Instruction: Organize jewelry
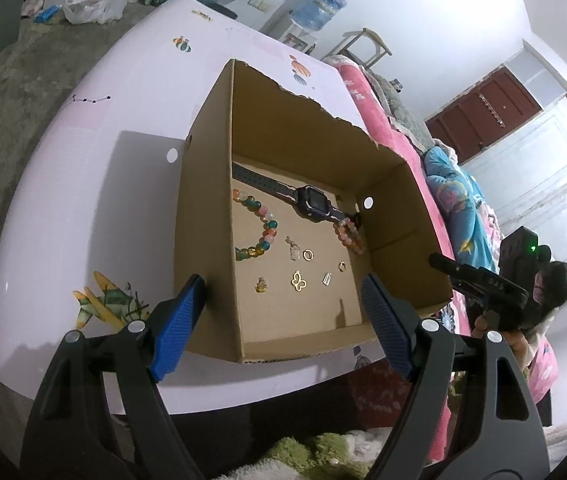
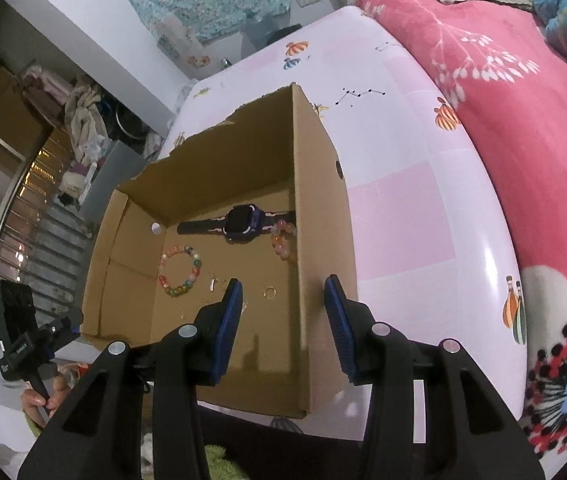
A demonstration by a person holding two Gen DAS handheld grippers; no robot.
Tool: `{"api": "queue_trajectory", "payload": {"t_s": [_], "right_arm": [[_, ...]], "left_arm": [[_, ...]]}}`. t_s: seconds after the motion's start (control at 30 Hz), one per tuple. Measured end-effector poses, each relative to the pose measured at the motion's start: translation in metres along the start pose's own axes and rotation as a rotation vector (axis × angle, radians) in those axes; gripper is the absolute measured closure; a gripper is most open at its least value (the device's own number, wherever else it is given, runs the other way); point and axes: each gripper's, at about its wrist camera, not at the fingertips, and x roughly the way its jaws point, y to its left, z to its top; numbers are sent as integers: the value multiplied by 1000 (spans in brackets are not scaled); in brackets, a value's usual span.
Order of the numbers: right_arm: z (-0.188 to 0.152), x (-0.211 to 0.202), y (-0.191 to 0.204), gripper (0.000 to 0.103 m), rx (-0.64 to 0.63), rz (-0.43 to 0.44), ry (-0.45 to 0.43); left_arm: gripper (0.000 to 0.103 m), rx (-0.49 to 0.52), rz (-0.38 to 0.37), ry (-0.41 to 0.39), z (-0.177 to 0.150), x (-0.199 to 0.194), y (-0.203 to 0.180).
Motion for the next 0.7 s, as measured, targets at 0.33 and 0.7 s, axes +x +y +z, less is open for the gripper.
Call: {"api": "queue_trajectory", "payload": {"t_s": [0.33,0.7], "right_arm": [[-53,-52,3,30,31,-164,-265],[-109,-80,32,11,-175,-243,-347]], "left_arm": [[16,149,293,-272,-23,-48,-38],[12,145,490,-357,-70,-63,-66]]}}
